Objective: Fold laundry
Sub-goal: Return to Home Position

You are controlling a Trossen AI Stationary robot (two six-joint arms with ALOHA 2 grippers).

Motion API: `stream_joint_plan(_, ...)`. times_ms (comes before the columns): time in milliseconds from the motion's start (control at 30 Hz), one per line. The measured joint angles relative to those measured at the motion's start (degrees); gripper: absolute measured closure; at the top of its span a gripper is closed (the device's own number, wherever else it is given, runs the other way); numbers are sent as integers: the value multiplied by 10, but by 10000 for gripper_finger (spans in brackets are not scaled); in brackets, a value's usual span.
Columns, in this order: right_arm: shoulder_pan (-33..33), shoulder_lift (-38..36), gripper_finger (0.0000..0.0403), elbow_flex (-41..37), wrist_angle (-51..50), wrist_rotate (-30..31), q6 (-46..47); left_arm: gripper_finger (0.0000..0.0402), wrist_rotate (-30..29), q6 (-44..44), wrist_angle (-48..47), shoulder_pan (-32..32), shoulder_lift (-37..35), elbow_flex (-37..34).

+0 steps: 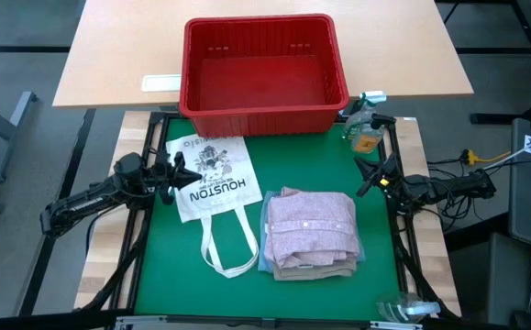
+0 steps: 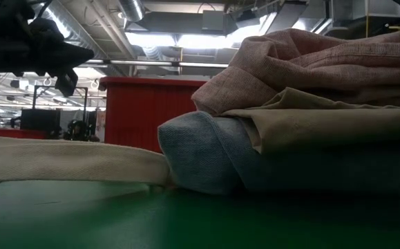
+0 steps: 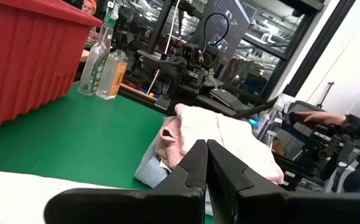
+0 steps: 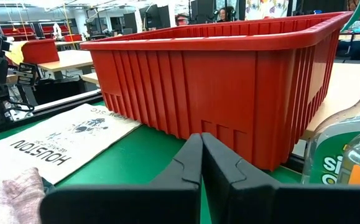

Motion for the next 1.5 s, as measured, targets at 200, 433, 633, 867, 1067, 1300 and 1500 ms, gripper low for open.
stream_joint_plan(200,0,0,397,0,0,0,0,401,-70,128,-5,0,15,0)
stream_joint_plan(433,0,0,397,0,0,0,0,401,-292,382,-6,0,23,0)
stream_joint_plan(633,0,0,397,0,0,0,0,401,-374,405,-6,0,23,0)
stream_joint_plan(867,0,0,397,0,0,0,0,401,-372,405,-6,-1,23,0)
stream_joint_plan(1067,0,0,397,0,0,0,0,401,-375,405,-4,-41,7,0)
stream_joint_plan(1300,0,0,397,0,0,0,0,401,-374,405,-4,-170,0,0)
stream_joint_plan(1500,0,0,397,0,0,0,0,401,-370,405,-5,-260,0,0)
